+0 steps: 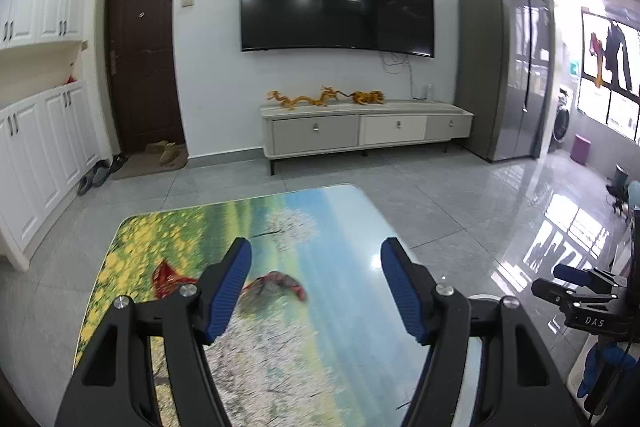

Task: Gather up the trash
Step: 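Move both grippers back toward the red chip bag and red wrapper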

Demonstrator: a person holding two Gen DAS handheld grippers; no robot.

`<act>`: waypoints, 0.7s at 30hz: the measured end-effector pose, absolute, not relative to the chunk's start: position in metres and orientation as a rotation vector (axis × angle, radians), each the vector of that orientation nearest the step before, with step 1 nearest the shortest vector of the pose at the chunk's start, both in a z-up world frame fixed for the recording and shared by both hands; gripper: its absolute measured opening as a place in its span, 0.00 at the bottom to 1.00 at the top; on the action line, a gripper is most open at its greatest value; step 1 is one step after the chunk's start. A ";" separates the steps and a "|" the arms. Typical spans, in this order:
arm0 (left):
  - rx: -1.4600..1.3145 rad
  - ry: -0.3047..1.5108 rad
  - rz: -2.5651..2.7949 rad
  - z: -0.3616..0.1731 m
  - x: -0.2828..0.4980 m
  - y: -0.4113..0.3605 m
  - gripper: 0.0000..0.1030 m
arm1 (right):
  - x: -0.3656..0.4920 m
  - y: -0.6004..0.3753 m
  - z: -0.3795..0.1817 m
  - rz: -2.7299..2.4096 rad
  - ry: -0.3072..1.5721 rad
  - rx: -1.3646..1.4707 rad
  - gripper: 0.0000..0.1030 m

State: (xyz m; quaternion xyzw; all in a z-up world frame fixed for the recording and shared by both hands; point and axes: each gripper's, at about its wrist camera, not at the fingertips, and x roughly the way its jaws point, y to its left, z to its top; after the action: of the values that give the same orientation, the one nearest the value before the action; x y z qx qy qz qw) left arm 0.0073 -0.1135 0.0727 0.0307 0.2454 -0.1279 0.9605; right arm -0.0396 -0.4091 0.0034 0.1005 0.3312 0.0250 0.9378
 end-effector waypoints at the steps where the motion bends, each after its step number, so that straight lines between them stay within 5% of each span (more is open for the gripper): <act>1: 0.043 0.504 -0.251 0.072 0.006 -0.101 0.64 | -0.037 -0.402 0.006 0.061 0.676 0.193 0.72; 21: -0.126 0.464 -0.158 0.069 -0.031 0.019 0.72 | -0.035 -0.275 0.048 0.185 0.649 -0.018 0.76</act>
State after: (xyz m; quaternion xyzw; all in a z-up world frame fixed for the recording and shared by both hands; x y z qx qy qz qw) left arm -0.0310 0.0191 0.0691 -0.0625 0.2298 -0.0781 0.9681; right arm -0.0350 -0.2755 0.0481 -0.0089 0.3181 0.0908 0.9436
